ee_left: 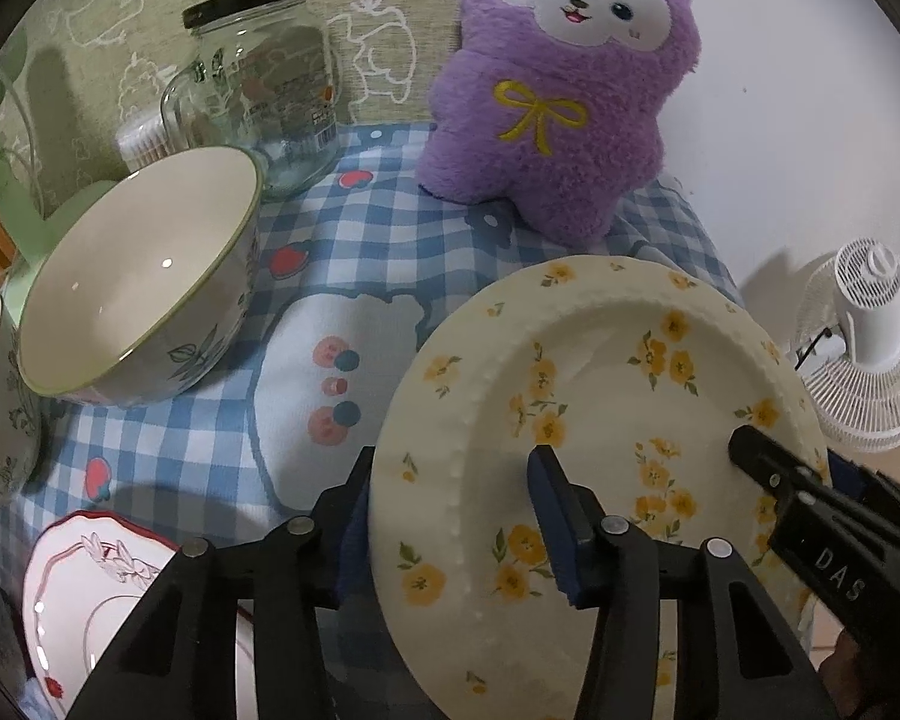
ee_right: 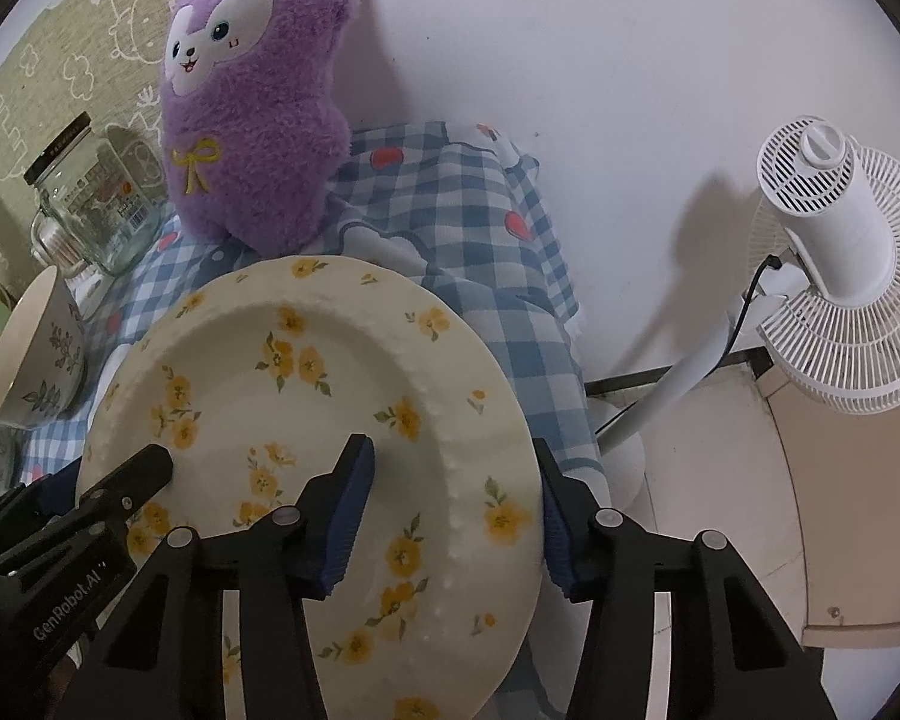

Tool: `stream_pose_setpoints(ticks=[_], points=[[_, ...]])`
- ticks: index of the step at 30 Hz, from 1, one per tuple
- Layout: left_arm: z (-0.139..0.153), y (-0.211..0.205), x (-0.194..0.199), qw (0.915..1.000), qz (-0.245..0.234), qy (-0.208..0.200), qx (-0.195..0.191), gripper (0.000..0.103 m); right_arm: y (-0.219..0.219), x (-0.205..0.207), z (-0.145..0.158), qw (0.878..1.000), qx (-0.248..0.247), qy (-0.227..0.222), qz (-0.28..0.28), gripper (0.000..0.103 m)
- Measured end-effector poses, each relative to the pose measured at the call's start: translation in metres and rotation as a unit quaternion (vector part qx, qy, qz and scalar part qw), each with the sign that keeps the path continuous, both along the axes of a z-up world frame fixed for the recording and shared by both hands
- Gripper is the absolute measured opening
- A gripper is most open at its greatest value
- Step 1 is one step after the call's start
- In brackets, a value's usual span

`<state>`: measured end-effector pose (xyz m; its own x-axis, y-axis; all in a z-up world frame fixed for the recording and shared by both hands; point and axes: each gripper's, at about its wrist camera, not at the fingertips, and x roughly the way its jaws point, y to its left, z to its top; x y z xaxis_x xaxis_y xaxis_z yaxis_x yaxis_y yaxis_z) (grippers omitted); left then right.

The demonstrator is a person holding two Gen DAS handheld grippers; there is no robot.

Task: Organize plates and bowls

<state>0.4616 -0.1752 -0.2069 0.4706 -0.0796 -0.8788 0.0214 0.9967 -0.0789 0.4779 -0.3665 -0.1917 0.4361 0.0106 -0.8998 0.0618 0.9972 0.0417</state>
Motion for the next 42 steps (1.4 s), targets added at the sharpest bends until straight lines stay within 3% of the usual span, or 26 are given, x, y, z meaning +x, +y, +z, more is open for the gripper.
stream_pose_setpoints(ticks=[5, 28, 34, 42], points=[[0.008, -0.011, -0.011, 0.9988, -0.023, -0.025, 0.035, 0.050, -0.003, -0.004, 0.002, 1.000, -0.006, 0.002, -0.003, 0.053], [0.005, -0.019, -0.034, 0.9974, -0.056, 0.008, 0.044, 0.051, -0.010, -0.036, 0.002, 0.999, -0.005, 0.036, 0.003, 0.052], [0.003, -0.022, -0.035, 0.9956, -0.067, -0.003, 0.064, 0.055, -0.001, -0.033, -0.002, 0.999, -0.019, 0.043, 0.020, 0.065], [0.005, -0.024, -0.039, 0.9949, -0.071, -0.009, 0.071, 0.052, -0.005, -0.035, 0.003, 0.999, -0.021, 0.036, 0.020, 0.056]])
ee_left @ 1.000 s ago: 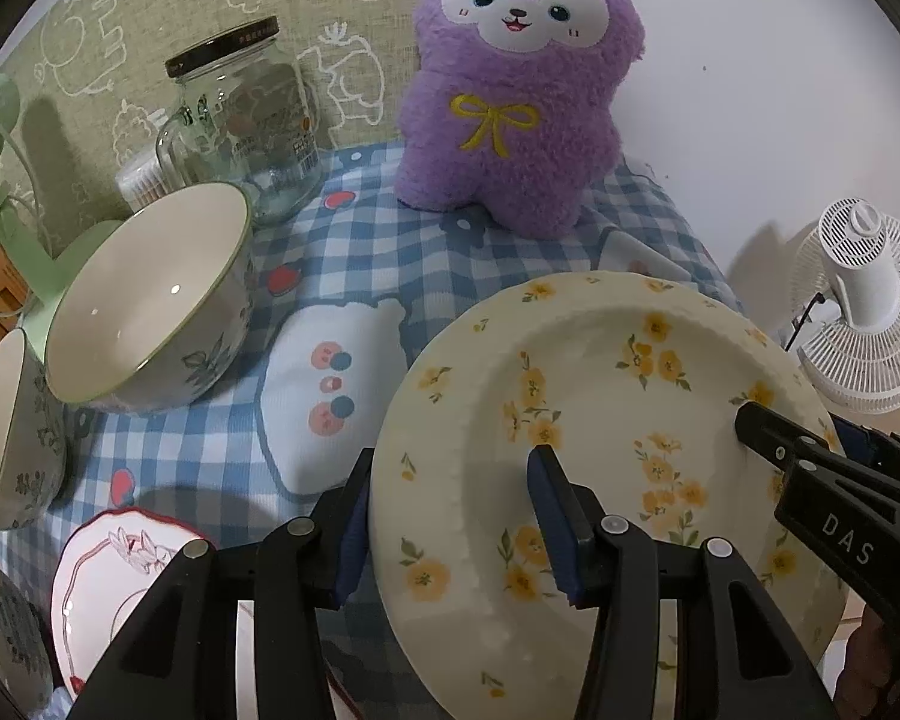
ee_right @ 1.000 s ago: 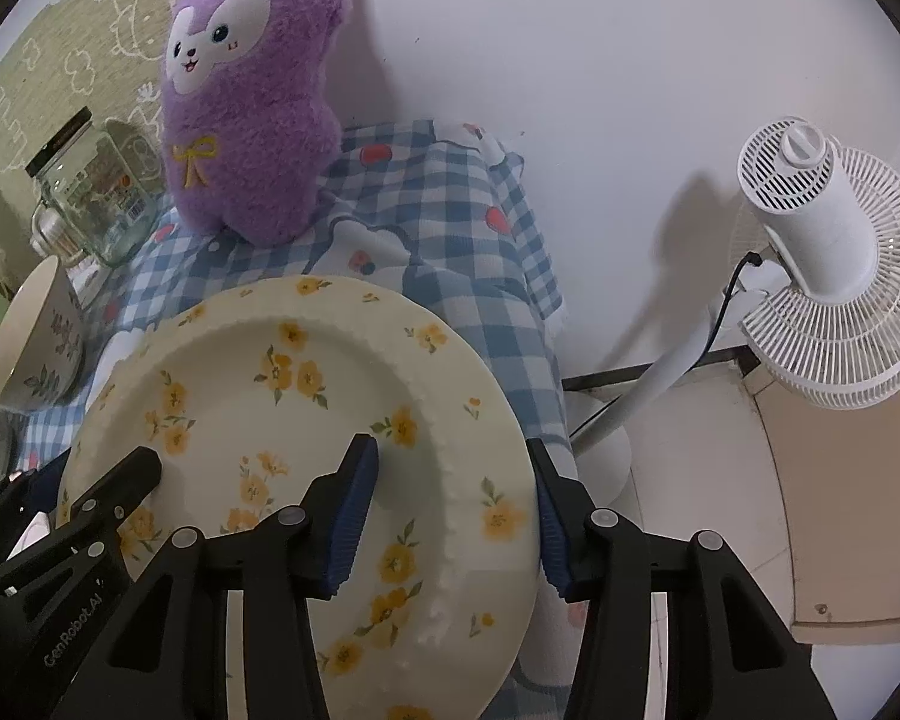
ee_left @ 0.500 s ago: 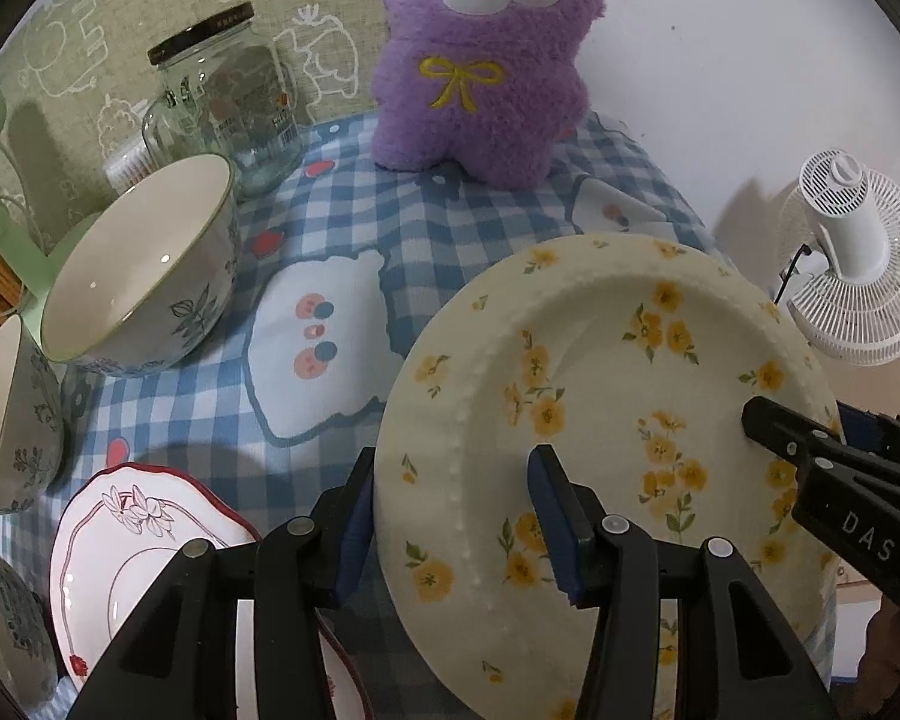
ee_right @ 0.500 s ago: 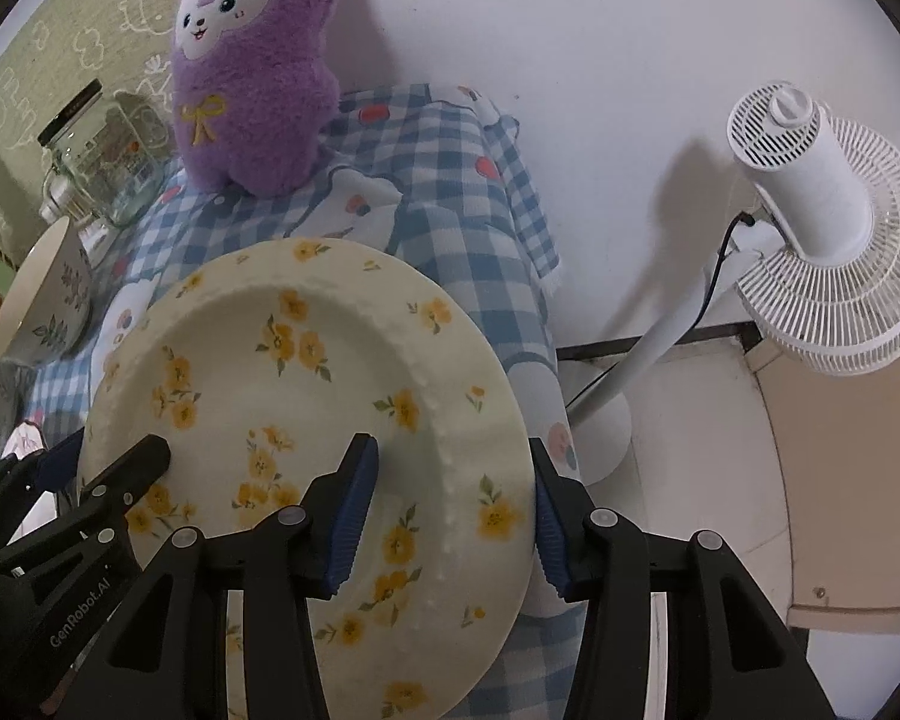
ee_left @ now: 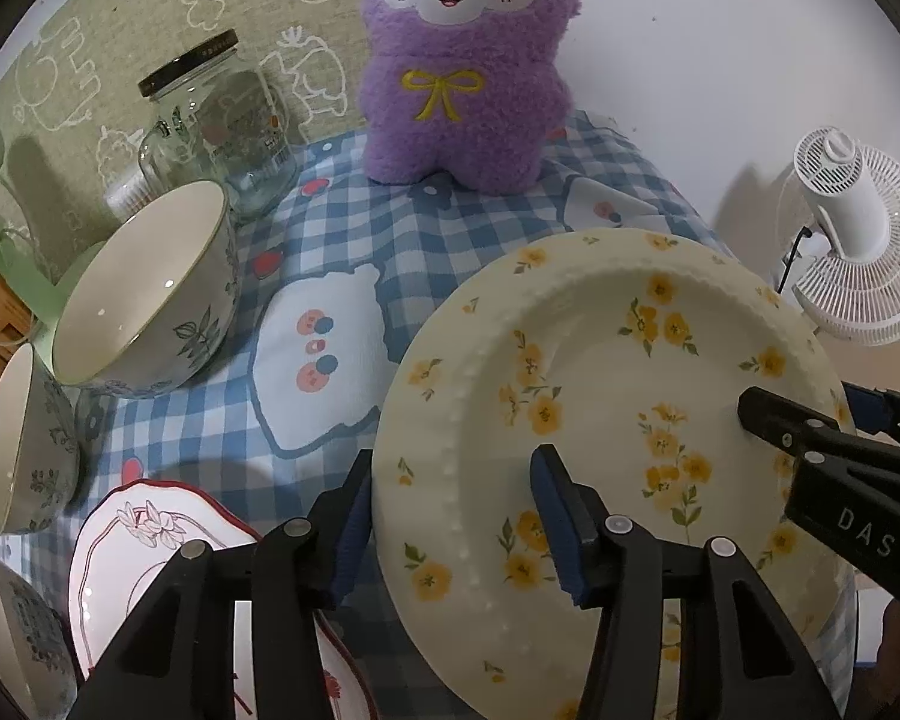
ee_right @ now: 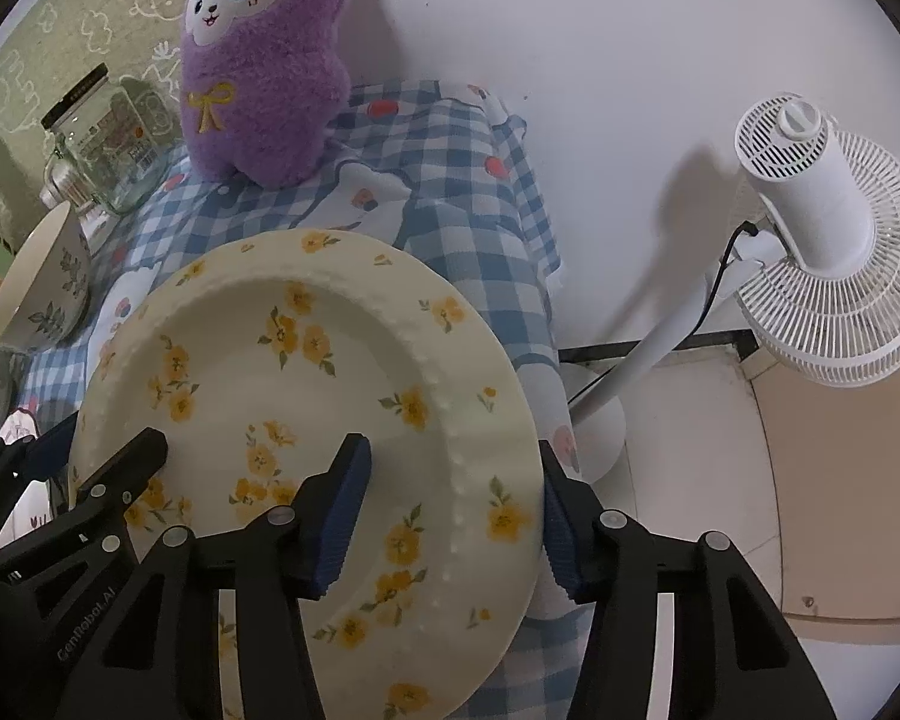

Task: Organize plates and bowls

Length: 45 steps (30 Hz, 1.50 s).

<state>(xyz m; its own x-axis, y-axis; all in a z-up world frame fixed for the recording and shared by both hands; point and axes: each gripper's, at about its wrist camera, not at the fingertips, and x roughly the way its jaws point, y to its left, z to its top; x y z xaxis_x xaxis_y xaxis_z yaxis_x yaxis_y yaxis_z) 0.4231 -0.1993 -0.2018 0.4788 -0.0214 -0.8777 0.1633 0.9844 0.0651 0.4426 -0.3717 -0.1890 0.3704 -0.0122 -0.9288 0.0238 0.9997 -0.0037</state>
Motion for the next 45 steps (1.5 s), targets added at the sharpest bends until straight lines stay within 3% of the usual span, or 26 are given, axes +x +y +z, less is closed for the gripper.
stream_pose_setpoints(ticks=[12, 23, 34, 45], points=[[0.019, 0.005, -0.010, 1.0000, 0.003, -0.005, -0.004, 0.052, 0.003, -0.006, 0.023, 1.000, -0.004, -0.012, -0.007, 0.056], [0.054, 0.014, -0.033, 0.9997, 0.003, -0.021, -0.012, 0.051, 0.014, -0.026, 0.060, 0.999, -0.007, -0.034, -0.011, 0.056], [0.084, 0.030, -0.068, 0.9990, 0.005, -0.040, -0.022, 0.051, 0.032, -0.063, 0.092, 0.998, -0.011, -0.056, -0.013, 0.056], [0.091, 0.047, -0.114, 0.9989, 0.005, -0.037, -0.027, 0.051, 0.050, -0.113, 0.102, 0.998, -0.017, -0.058, -0.022, 0.056]])
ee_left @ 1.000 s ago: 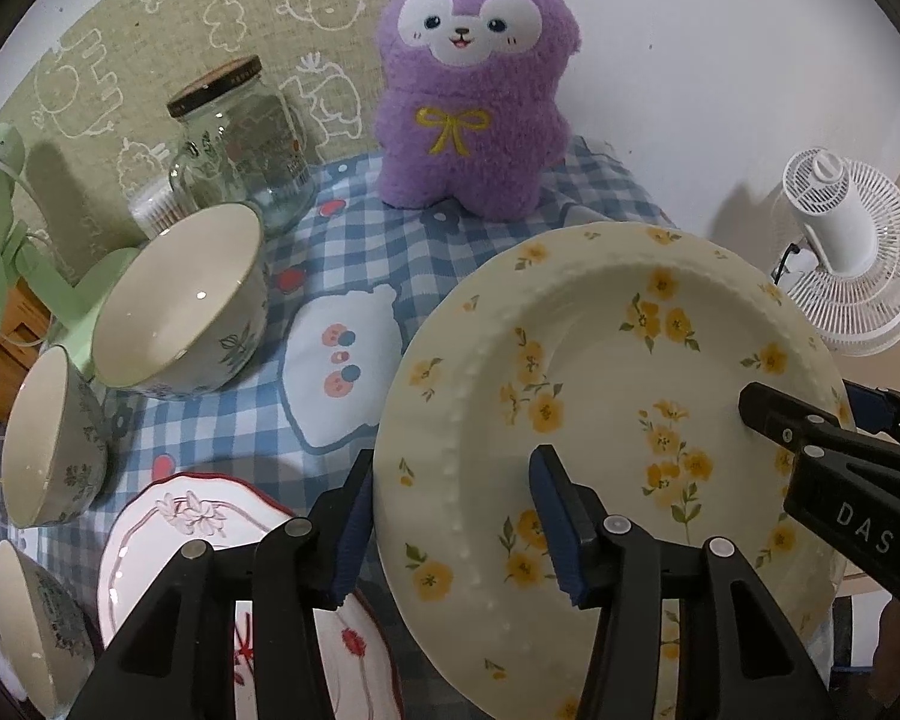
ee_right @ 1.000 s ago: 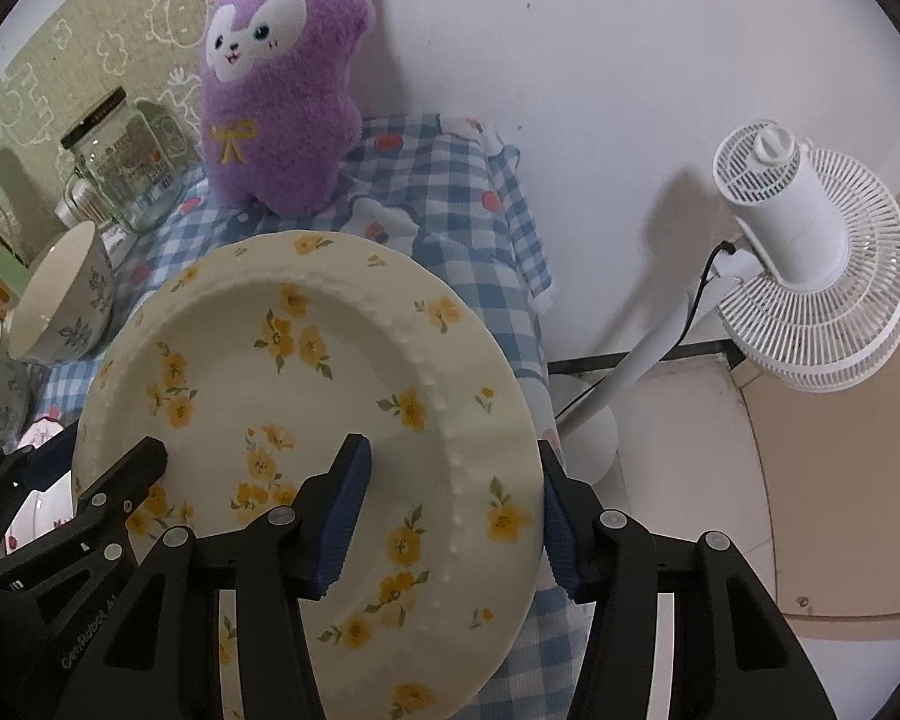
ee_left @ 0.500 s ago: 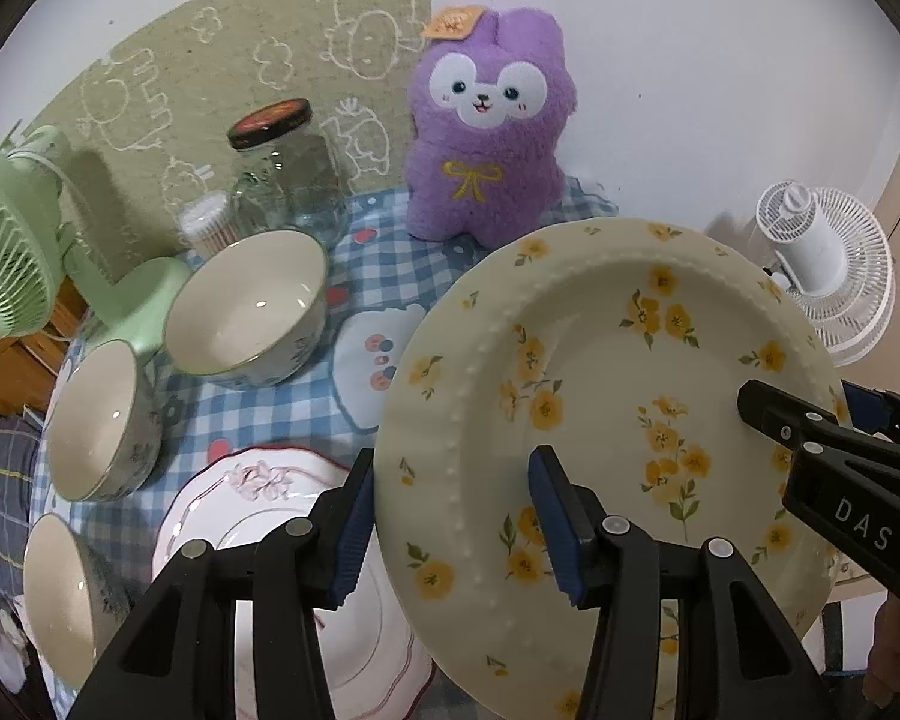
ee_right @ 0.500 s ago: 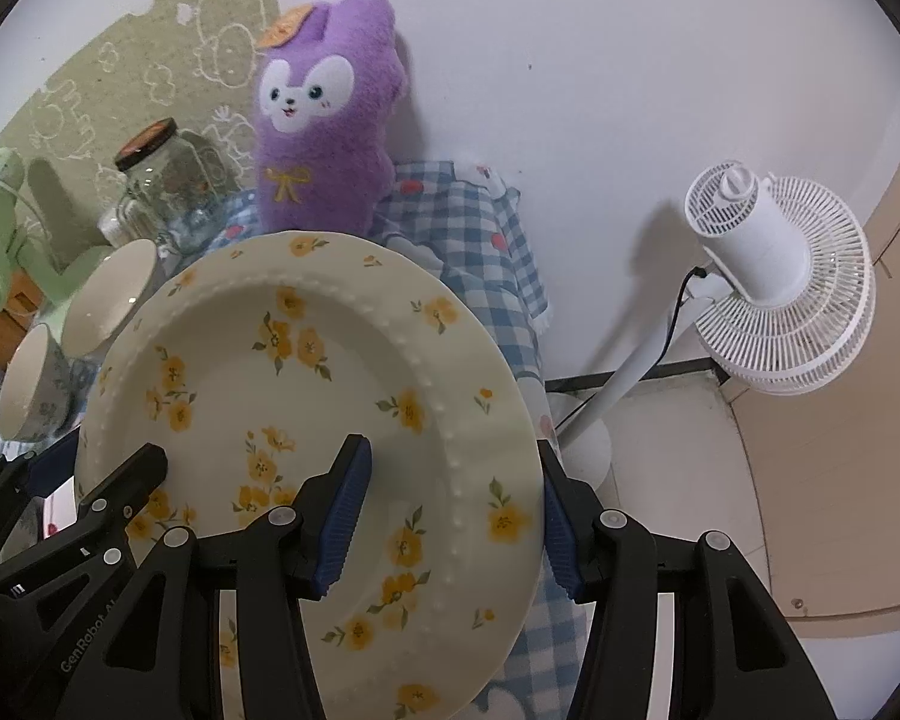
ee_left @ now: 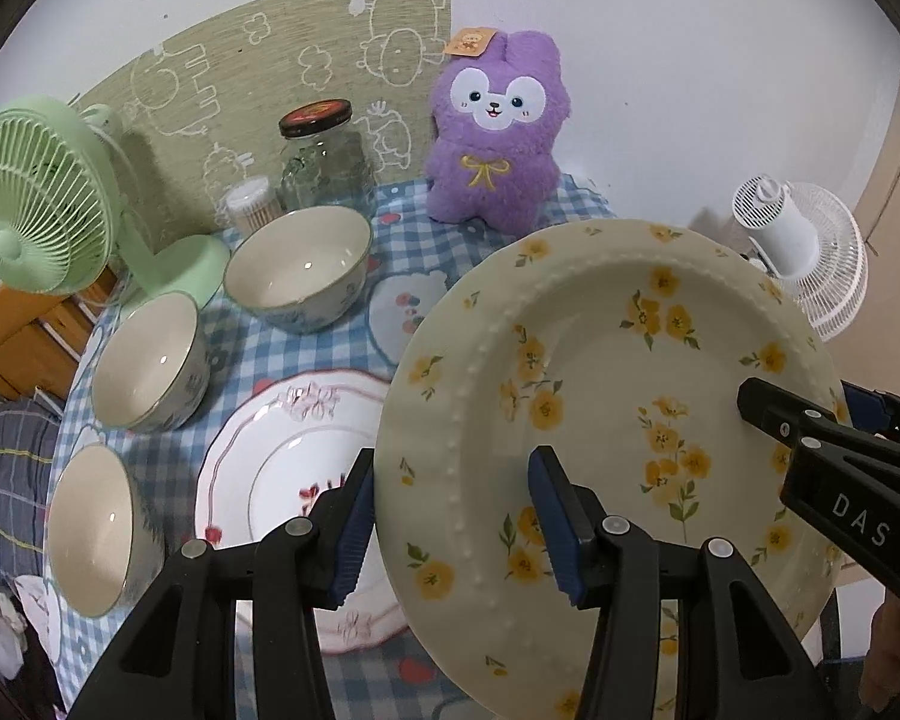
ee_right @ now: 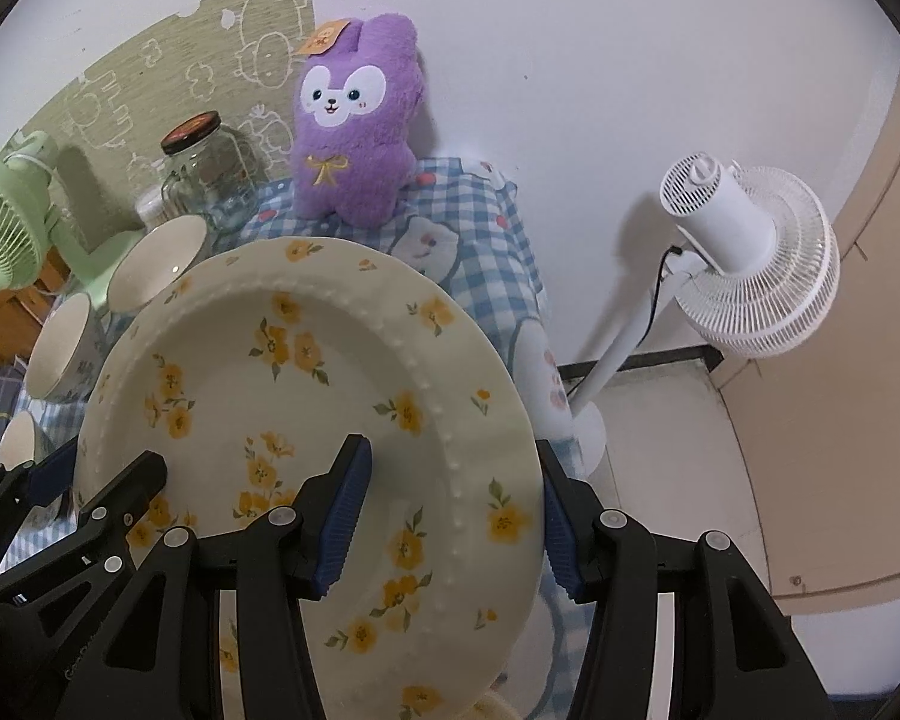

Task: Organize plates and bowls
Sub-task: 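Lift and carry the stacked plates back across the table with both grippers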

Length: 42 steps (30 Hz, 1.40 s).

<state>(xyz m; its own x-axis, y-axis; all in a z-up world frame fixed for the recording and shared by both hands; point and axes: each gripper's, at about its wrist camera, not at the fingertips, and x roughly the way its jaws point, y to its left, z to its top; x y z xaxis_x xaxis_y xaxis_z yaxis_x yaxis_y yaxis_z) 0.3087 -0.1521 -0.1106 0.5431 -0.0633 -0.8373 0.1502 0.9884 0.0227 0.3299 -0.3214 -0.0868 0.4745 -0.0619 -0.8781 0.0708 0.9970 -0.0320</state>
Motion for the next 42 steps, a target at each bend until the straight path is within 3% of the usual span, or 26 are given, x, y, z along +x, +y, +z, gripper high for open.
stream_pose_setpoints(ticks=[20, 42], points=[[-0.005, 0.011, -0.068, 0.9996, -0.026, 0.010, -0.003, 0.050, 0.012, -0.085, -0.003, 0.999, -0.001, 0.012, -0.035, 0.056], [-0.045, 0.007, -0.113, 0.9964, -0.056, 0.062, -0.017, 0.048, 0.005, -0.146, -0.038, 0.996, -0.006, 0.054, -0.073, 0.056]])
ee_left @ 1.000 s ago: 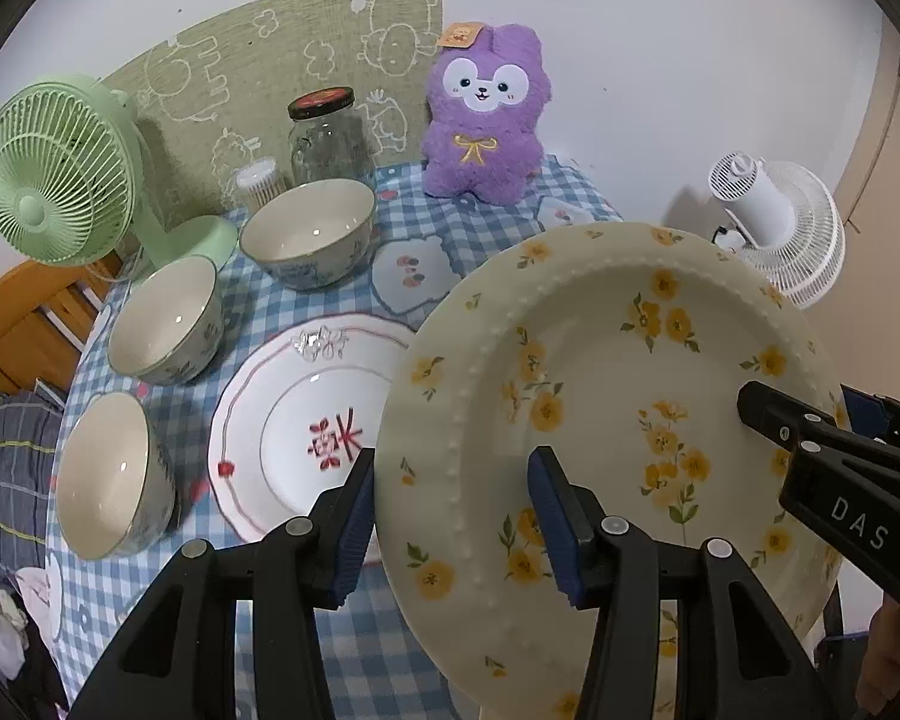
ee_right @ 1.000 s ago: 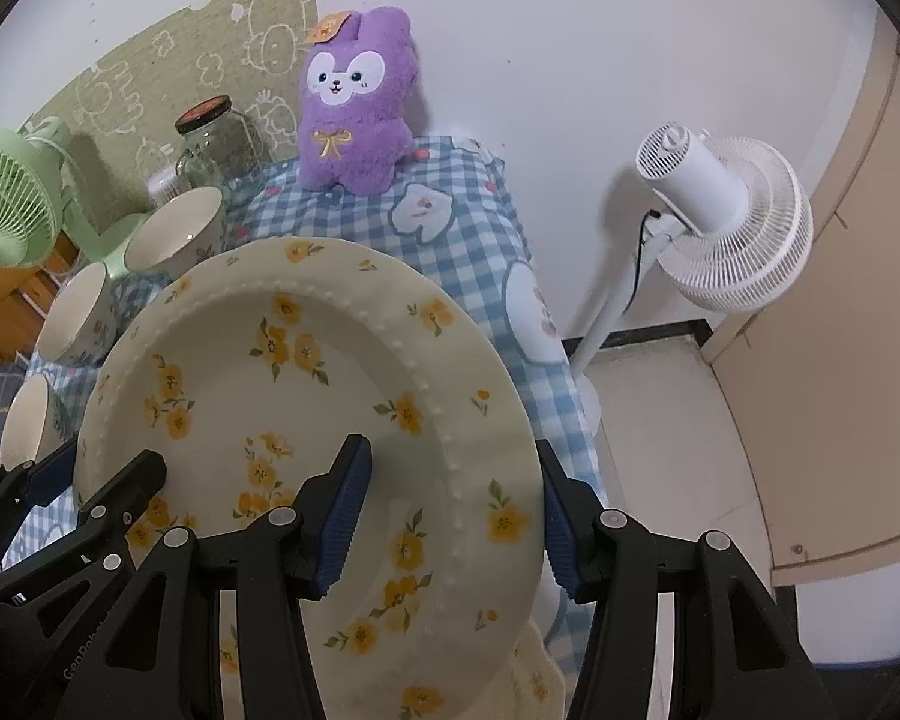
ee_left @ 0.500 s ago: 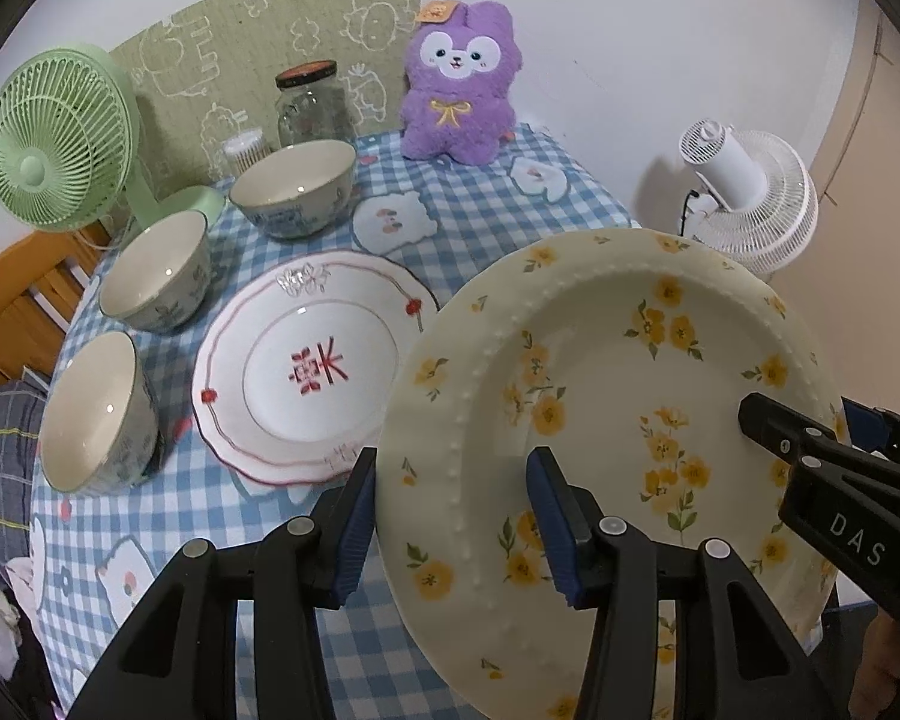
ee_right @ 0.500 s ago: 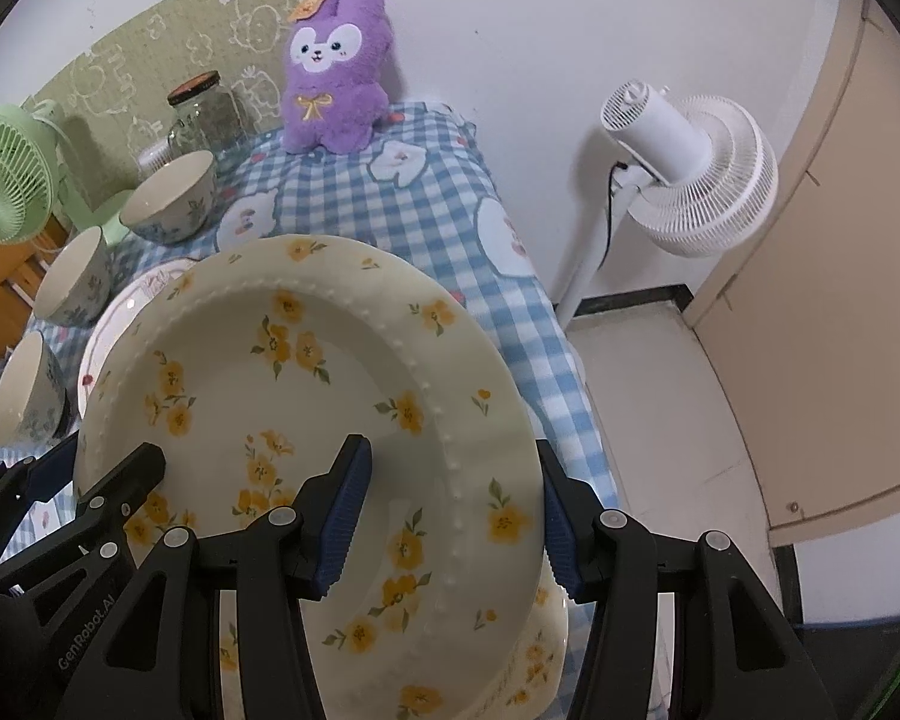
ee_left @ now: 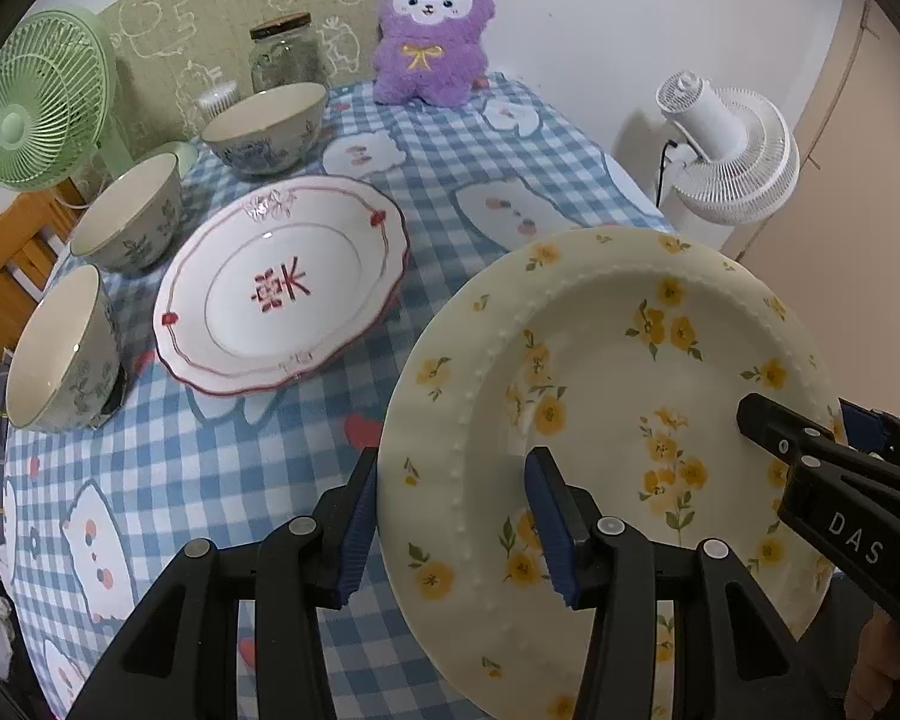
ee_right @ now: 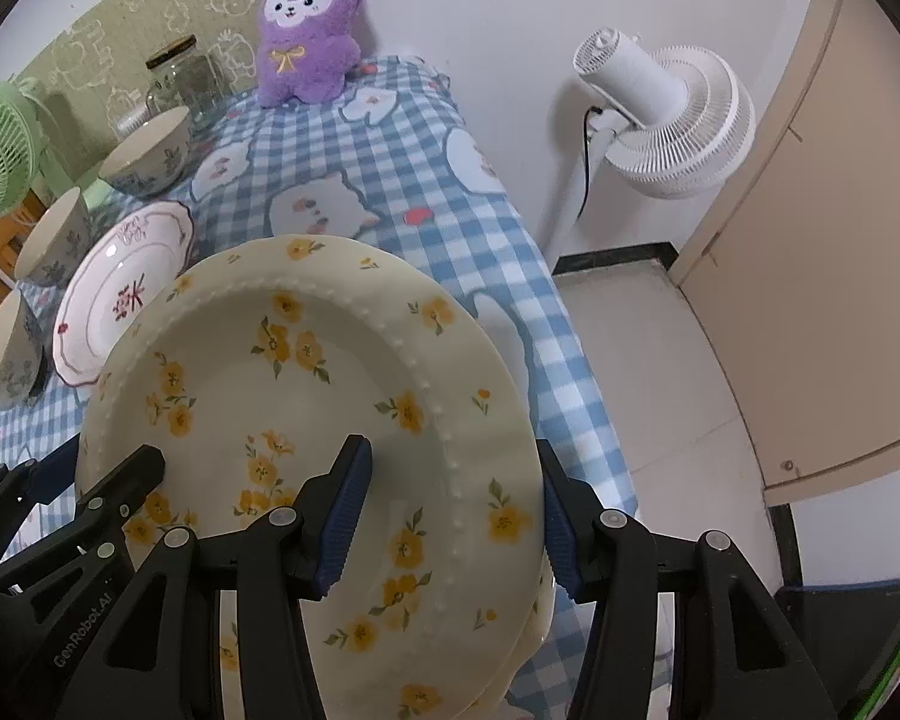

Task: Organize plates and bowls
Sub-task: 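Lift and carry the stacked plates back across the table with both grippers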

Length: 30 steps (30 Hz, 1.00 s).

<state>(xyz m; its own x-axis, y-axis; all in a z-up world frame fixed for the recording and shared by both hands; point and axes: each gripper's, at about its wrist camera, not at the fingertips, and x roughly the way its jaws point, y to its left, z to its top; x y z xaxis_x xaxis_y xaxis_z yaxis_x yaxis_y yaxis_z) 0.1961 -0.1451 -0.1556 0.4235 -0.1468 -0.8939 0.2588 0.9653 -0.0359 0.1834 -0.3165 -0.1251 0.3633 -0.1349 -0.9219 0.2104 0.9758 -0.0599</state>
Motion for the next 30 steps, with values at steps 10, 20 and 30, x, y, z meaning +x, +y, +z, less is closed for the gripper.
stream_pose_setpoints(ticks=[10, 20, 30], points=[[-0.012, 0.000, -0.009, 0.9999, -0.008, 0.012, 0.005, 0.048, -0.001, -0.014, -0.013, 1.000, 0.006, 0.015, -0.010, 0.056], [-0.023, -0.002, -0.015, 0.9996, -0.012, 0.027, 0.005, 0.048, -0.003, -0.017, -0.024, 0.999, 0.004, 0.029, -0.013, 0.056], [-0.026, -0.002, -0.015, 0.9995, -0.008, 0.031, 0.001, 0.049, -0.001, -0.017, -0.025, 1.000, -0.008, 0.023, -0.012, 0.056]])
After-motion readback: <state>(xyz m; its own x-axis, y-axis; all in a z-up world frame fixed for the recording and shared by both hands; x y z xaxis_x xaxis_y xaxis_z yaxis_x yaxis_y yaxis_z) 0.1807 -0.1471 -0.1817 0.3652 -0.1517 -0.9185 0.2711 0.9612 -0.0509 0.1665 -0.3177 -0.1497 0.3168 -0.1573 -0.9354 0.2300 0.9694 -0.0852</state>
